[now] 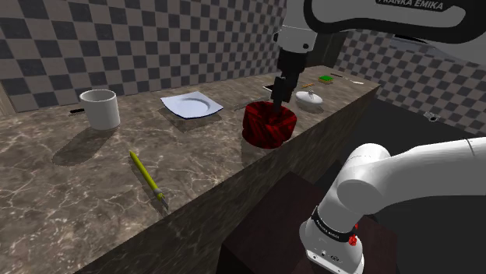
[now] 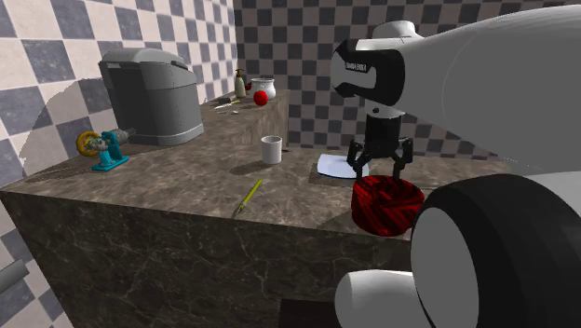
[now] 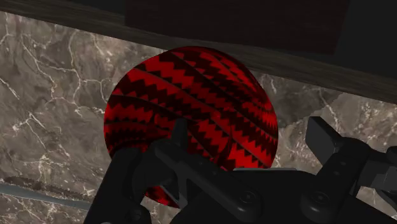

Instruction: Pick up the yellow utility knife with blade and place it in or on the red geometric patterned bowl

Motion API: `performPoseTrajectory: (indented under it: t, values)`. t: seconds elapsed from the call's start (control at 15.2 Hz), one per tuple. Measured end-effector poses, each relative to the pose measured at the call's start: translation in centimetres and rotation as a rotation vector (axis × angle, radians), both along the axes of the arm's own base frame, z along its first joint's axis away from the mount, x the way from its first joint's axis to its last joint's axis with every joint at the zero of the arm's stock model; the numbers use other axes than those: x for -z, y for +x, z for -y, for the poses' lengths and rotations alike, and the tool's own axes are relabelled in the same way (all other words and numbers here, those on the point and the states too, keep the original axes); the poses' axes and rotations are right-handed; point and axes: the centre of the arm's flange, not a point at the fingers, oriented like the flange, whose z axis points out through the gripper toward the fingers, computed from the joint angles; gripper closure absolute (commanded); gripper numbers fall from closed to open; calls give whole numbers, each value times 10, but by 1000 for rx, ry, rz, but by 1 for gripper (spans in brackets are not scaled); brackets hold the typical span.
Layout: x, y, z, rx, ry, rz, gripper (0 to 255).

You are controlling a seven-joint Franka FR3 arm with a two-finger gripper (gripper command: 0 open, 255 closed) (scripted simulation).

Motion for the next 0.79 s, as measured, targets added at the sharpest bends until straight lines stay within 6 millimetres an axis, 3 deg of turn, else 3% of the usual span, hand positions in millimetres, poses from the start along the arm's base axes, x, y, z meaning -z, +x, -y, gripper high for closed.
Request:
performPoseTrajectory:
  t: [0.2,0.79]
  values:
    - [4,-1,-15,9,-1,10,0]
    - [37,9,-121,86,-5,84,0]
